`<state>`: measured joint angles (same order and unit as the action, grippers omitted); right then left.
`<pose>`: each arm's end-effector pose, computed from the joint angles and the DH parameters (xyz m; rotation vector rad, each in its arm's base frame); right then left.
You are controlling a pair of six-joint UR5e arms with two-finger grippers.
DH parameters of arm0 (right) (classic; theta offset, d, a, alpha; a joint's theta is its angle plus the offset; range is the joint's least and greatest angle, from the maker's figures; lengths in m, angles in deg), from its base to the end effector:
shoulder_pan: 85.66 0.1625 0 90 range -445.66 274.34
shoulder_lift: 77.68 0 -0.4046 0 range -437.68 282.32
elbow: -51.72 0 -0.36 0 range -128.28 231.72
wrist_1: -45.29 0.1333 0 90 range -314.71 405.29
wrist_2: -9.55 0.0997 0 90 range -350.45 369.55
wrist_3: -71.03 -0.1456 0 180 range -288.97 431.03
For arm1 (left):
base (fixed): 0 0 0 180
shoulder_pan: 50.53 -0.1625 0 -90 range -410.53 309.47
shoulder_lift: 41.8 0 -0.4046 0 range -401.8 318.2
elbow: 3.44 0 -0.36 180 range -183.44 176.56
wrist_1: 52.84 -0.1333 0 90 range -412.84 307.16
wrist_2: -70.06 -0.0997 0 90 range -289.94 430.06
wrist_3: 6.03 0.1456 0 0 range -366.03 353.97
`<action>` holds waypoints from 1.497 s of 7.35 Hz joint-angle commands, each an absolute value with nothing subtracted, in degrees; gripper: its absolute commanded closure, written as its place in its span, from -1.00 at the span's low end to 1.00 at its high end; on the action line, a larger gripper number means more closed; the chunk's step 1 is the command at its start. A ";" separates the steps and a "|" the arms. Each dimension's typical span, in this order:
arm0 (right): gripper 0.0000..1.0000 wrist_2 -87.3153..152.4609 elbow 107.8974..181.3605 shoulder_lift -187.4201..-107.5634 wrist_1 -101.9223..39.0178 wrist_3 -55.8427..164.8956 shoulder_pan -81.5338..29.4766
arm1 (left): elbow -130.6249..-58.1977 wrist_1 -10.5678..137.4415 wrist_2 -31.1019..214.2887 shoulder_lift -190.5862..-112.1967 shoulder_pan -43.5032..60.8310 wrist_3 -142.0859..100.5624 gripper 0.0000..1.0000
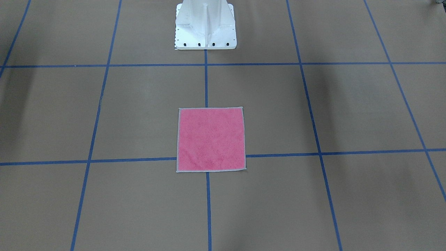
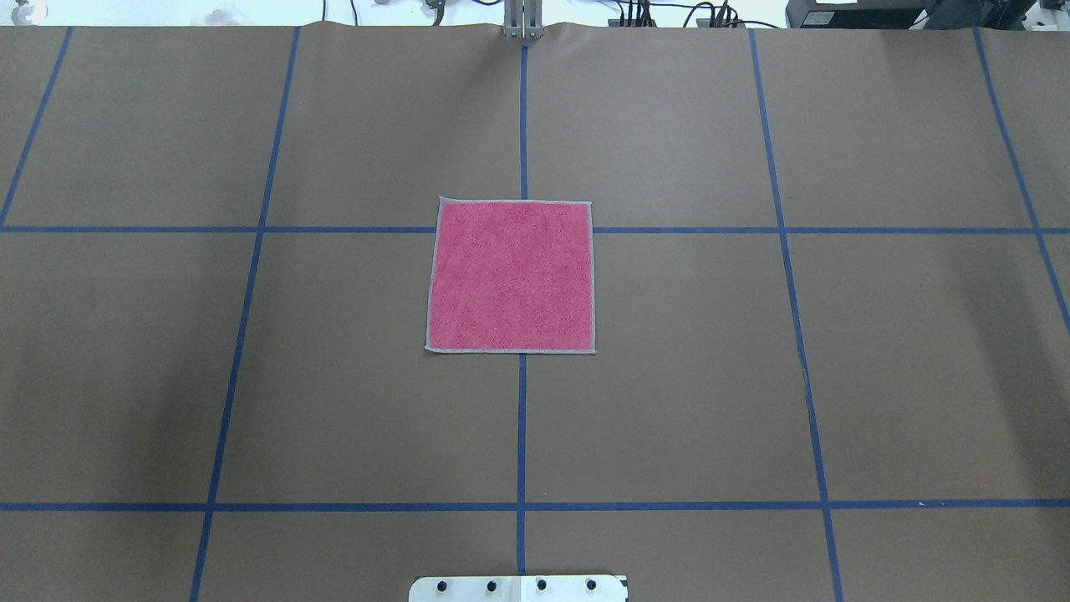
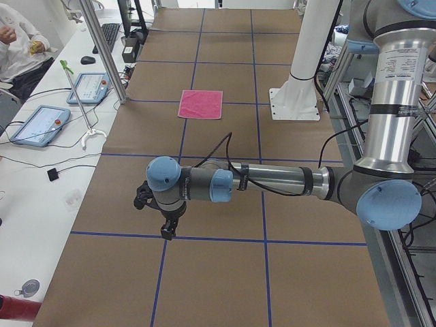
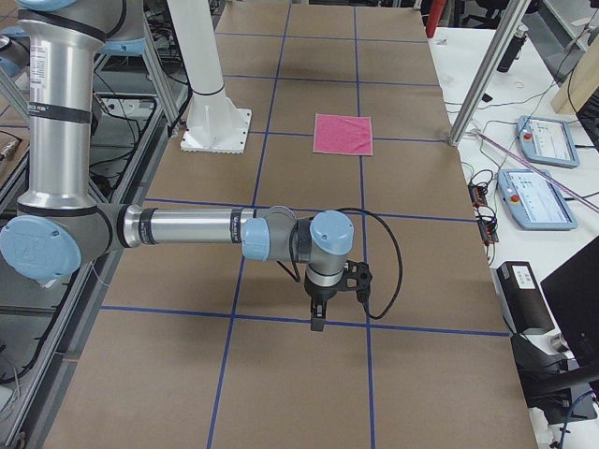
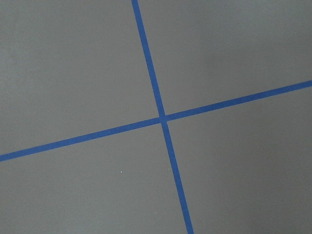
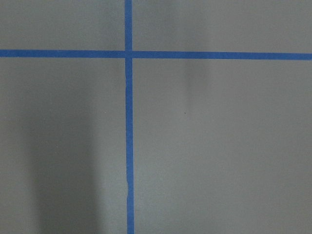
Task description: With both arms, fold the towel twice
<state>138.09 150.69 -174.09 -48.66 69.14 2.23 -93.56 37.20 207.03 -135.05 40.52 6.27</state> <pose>0.0274 -0.4127 0.6648 -0.0468 -0.6714 0.0045 -0.0358 -0.4872 0.6385 0.1513 0.8090 0.2096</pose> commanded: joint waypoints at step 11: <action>-1.00 138.49 150.17 -171.81 -37.98 68.30 2.23 | -93.97 39.53 210.31 -139.18 40.08 4.60 -1.00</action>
<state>138.46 150.97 -171.75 -42.02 68.24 2.23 -93.94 39.25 208.24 -139.13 40.13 4.86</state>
